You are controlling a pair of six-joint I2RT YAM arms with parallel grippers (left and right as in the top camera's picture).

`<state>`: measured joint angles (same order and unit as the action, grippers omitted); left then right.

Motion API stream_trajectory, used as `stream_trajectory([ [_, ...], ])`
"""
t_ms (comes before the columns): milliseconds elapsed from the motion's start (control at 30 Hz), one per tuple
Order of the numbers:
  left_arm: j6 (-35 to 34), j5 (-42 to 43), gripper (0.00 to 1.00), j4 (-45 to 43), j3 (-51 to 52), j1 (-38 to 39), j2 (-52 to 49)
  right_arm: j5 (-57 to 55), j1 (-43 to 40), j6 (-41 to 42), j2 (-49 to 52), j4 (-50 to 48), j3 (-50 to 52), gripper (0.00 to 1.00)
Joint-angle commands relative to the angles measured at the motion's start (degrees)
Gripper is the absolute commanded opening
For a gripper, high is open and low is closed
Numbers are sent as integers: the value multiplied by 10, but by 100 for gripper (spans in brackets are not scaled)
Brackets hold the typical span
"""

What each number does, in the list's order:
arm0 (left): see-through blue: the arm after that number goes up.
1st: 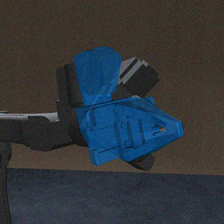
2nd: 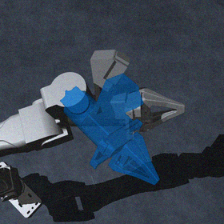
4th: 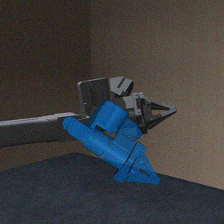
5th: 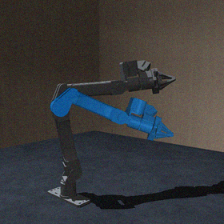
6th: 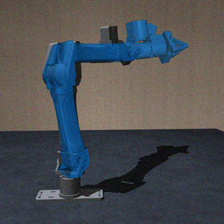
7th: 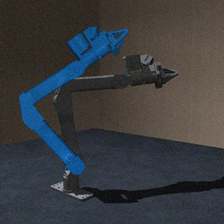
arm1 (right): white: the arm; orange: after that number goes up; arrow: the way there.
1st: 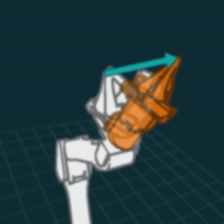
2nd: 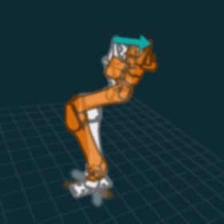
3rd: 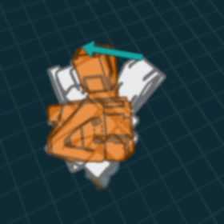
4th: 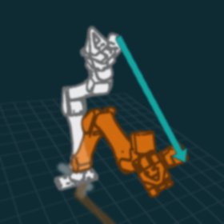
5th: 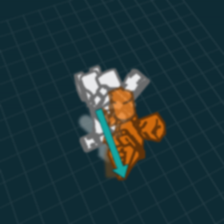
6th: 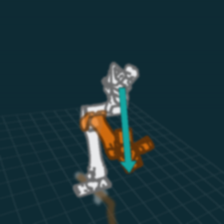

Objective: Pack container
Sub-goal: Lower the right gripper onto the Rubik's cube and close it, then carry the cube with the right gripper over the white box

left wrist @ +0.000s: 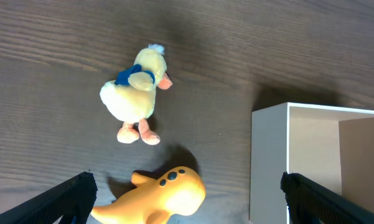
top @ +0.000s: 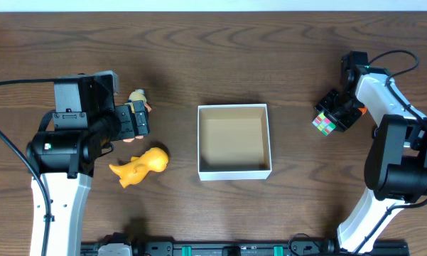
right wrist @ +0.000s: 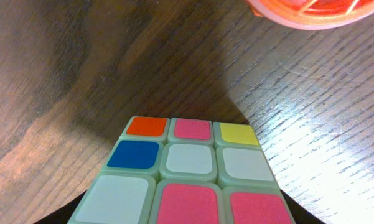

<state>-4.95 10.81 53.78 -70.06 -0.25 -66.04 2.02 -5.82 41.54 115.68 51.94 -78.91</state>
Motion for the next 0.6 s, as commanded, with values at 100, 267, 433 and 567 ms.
stream_trajectory([
  [100, -7, 6, 98, 2, -11, 2, -3, 25, 9, -93, -12, -5, -15, 23],
  [267, -7, 6, 98, 2, -11, 2, -3, 35, 43, -160, -60, 28, -64, 18],
  [433, -7, 5, 98, 2, -10, 2, -3, 62, 109, -231, -126, 70, -123, 6],
  [567, -7, 5, 98, 2, -10, 2, -3, 61, 180, -251, -174, 95, -150, 4],
])
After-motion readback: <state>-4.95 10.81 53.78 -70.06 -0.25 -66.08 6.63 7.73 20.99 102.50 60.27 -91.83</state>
